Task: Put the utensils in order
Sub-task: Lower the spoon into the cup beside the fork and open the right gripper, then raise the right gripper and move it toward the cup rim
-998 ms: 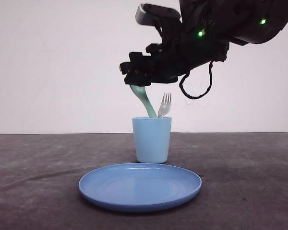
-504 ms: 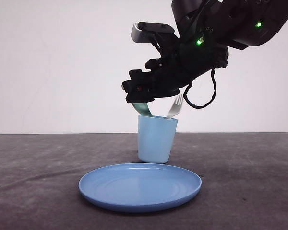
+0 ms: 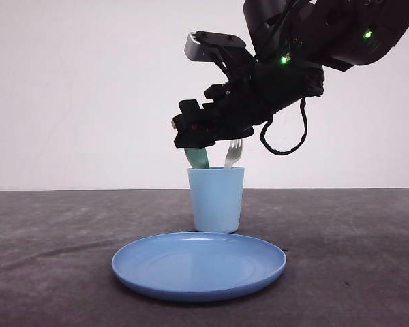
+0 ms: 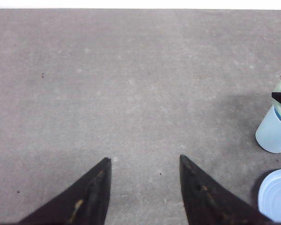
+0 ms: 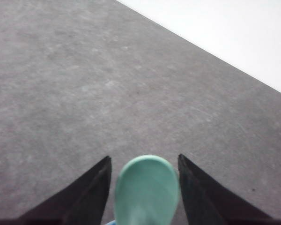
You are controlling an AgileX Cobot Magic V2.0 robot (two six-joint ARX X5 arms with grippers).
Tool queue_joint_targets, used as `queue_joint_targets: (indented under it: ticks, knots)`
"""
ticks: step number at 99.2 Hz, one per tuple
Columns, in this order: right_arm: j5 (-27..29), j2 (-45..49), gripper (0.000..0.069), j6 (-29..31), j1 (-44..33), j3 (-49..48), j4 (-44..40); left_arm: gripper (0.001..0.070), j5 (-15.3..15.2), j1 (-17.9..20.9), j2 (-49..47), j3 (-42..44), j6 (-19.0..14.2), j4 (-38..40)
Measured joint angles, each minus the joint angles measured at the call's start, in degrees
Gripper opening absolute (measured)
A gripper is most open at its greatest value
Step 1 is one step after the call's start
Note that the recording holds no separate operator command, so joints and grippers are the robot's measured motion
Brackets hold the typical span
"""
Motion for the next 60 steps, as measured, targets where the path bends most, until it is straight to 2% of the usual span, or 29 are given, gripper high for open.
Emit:
queue_joint_targets:
  ticks: [9, 23, 29, 44, 60]
  knots:
    - [-0.17, 0.0, 0.0307, -0.02, 0.02, 0.0, 0.0, 0.0274, 0.0, 0.0, 0.0, 0.0, 0.0, -0.02]
    - [-0.22, 0.0, 0.0438, 0.0, 0.37, 0.0, 0.28, 0.0274, 0.0, 0.0, 0.0, 0.0, 0.0, 0.0]
    - [-0.33, -0.02, 0.0474, 0.02, 0.76, 0.0, 0.46, 0.0274, 0.0, 0.0, 0.0, 0.0, 0.0, 0.0]
    - [-0.35, -1.77, 0.0496, 0.02, 2.05, 0.0, -0.04, 0.0274, 0.0, 0.0, 0.0, 0.0, 0.0, 0.02]
    - [-0.2, -8.09, 0.0497, 0.04, 3.08, 0.0, -2.86, 0.0274, 0.0, 0.0, 0.0, 0.0, 0.0, 0.04]
